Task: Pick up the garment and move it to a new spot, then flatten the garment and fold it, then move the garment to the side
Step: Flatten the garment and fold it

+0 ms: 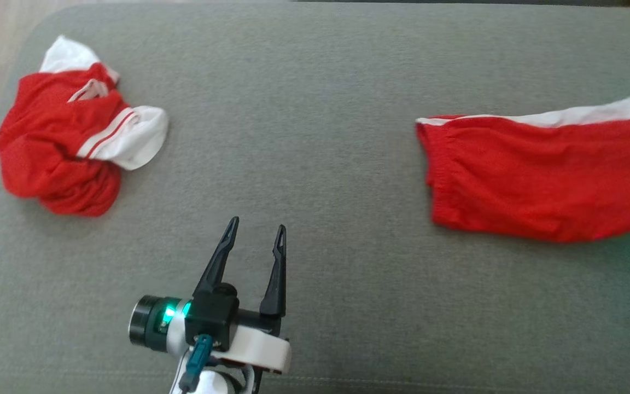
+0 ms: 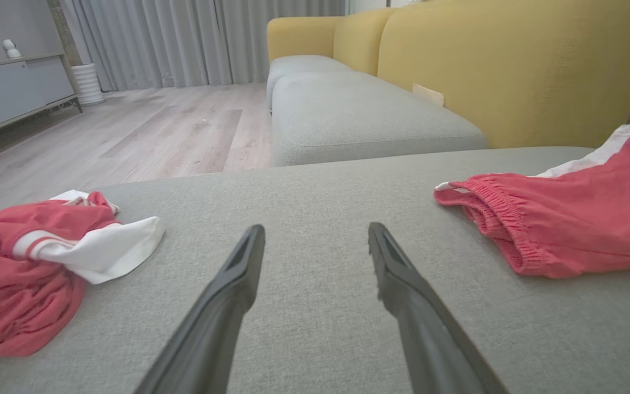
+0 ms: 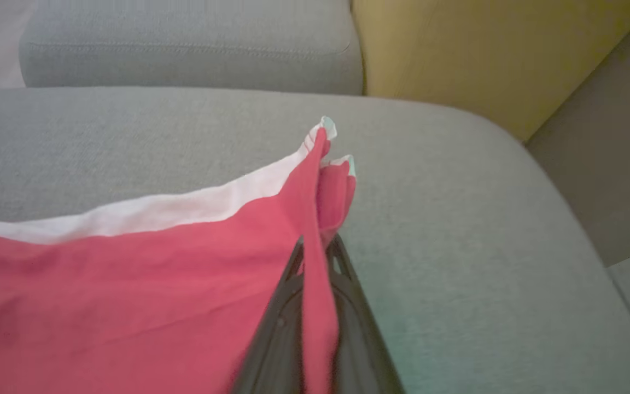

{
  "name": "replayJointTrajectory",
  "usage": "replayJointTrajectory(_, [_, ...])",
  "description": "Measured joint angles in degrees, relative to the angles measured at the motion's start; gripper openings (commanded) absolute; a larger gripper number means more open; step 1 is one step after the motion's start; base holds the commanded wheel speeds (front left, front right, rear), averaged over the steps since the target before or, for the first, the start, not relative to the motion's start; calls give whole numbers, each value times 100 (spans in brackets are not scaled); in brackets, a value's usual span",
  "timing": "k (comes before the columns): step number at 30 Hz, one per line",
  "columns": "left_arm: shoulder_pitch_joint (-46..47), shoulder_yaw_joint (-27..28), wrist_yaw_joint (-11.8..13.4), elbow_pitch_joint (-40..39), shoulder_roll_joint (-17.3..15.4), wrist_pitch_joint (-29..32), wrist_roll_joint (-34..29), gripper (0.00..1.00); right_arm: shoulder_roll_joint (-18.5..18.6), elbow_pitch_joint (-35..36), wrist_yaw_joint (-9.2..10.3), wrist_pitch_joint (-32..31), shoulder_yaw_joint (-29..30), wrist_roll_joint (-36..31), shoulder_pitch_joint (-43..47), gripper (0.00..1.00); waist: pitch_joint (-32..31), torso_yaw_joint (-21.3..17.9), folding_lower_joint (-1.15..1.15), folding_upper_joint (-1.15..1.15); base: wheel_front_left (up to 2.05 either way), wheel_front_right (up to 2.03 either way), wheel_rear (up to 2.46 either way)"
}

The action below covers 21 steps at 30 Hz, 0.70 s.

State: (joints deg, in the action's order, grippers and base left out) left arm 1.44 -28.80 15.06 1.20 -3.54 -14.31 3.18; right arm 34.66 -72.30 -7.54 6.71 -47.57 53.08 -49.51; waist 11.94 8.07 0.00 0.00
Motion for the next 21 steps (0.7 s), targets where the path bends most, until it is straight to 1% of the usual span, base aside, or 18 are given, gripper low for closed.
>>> replayJointTrajectory(4, [-1, -2, -1, 36, 5, 0, 0, 100, 46, -9, 0, 44, -57, -152, -331, 0, -58, -150, 0, 0, 0, 0, 0])
replayJointTrajectory(9, [-2, -2, -3, 123, 8, 0, 2, 100, -109, 168, 0, 62, -237, -375, -481, 0, -188, -198, 0, 0, 0, 0, 0])
replayJointTrajectory(11, [-9, 0, -46, 145, 8, 0, 3, 100, -248, 294, 0, 60, -287, -389, -512, 0, -254, -200, 0, 0, 0, 0, 0])
replayJointTrajectory(18, [-40, -4, -76, 216, 12, 0, 19, 100, -815, 645, 0, 35, -353, -469, -516, 0, -428, -83, 0, 0, 0, 0, 0])
replayJointTrajectory(19, [-92, -5, -77, 222, 13, 0, 67, 100, -1011, 733, 0, 34, -353, -478, -509, 0, -466, -34, 0, 0, 0, 0, 0])
replayJointTrajectory(21, [-169, -15, -79, 242, 13, 0, 68, 100, -1200, 831, 0, -15, -360, -530, -491, 0, -490, 27, 0, 0, 0, 0, 0])
